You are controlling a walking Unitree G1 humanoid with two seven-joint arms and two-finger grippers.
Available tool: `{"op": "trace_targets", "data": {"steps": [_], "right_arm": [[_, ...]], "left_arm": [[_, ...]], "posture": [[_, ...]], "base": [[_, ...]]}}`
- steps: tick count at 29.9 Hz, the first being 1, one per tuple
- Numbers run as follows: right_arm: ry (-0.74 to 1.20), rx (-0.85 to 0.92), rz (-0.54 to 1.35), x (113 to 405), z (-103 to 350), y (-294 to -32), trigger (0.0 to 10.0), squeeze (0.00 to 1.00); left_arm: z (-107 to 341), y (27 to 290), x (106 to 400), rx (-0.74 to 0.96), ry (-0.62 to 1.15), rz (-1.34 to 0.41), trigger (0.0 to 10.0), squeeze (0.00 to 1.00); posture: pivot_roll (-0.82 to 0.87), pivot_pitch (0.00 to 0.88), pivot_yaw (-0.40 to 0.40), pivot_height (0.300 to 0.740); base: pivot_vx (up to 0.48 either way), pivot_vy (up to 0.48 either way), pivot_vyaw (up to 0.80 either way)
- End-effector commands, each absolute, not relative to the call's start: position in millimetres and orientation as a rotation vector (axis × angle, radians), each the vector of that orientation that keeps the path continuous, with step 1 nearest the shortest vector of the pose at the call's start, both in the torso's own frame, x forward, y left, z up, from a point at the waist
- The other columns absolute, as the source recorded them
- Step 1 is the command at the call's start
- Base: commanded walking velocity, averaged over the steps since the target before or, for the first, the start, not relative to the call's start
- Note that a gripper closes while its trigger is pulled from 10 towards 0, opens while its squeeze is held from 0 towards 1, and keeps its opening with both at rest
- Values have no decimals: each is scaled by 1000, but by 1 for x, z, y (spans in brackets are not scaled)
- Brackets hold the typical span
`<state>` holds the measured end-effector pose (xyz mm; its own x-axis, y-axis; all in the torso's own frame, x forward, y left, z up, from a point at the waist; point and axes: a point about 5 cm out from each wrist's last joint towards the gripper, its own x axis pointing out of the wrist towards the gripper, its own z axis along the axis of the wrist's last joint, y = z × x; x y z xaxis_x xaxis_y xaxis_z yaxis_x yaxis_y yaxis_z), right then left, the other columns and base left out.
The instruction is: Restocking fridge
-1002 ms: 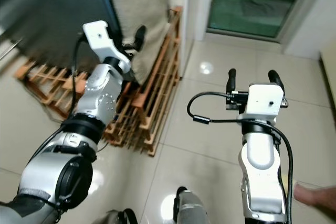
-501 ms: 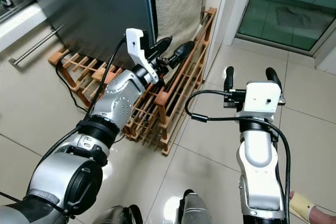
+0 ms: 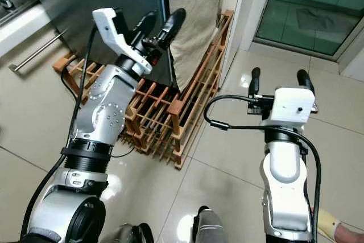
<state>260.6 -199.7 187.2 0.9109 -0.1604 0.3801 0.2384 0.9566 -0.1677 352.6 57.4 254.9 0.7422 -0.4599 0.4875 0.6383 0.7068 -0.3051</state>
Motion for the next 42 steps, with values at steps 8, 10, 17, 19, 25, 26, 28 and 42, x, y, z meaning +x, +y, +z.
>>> {"op": "trace_targets", "data": {"steps": [8, 10, 17, 19, 25, 26, 28, 42], "right_arm": [[-355, -161, -205, 267, 184, -196, 10000, 267], [-354, -162, -205, 266, 183, -196, 10000, 267], [-352, -170, -205, 263, 181, -197, 10000, 267], [-351, -171, -207, 262, 181, -197, 10000, 263], [-338, -169, -212, 261, 179, -198, 10000, 267], [-337, -168, -213, 261, 178, -198, 10000, 267], [-336, -169, -212, 261, 178, -198, 10000, 267], [-327, -172, -221, 258, 175, -198, 10000, 263]], "left_arm": [[227, 63, 370, -338, -262, -454, 10000, 0], [224, 61, 373, -325, -244, -452, 10000, 0], [227, 52, 378, -331, -235, -451, 10000, 0], [227, 50, 378, -329, -234, -455, 10000, 0], [220, 38, 380, -299, -200, -490, 10000, 0], [219, 37, 380, -299, -196, -487, 10000, 0], [218, 36, 381, -296, -192, -487, 10000, 0], [225, 18, 387, -311, -179, -492, 10000, 0]], "posture": [[-247, 130, 68, 732], [-249, 131, 68, 732], [-263, 140, 73, 732], [-267, 143, 74, 732], [-274, 146, 80, 732], [-274, 146, 80, 732], [-274, 147, 80, 732], [-288, 145, 98, 732]], "base": [[0, 0, 0], [0, 0, 0], [0, 0, 0], [0, 0, 0], [0, 0, 0], [0, 0, 0], [0, 0, 0], [0, 0, 0]]}}
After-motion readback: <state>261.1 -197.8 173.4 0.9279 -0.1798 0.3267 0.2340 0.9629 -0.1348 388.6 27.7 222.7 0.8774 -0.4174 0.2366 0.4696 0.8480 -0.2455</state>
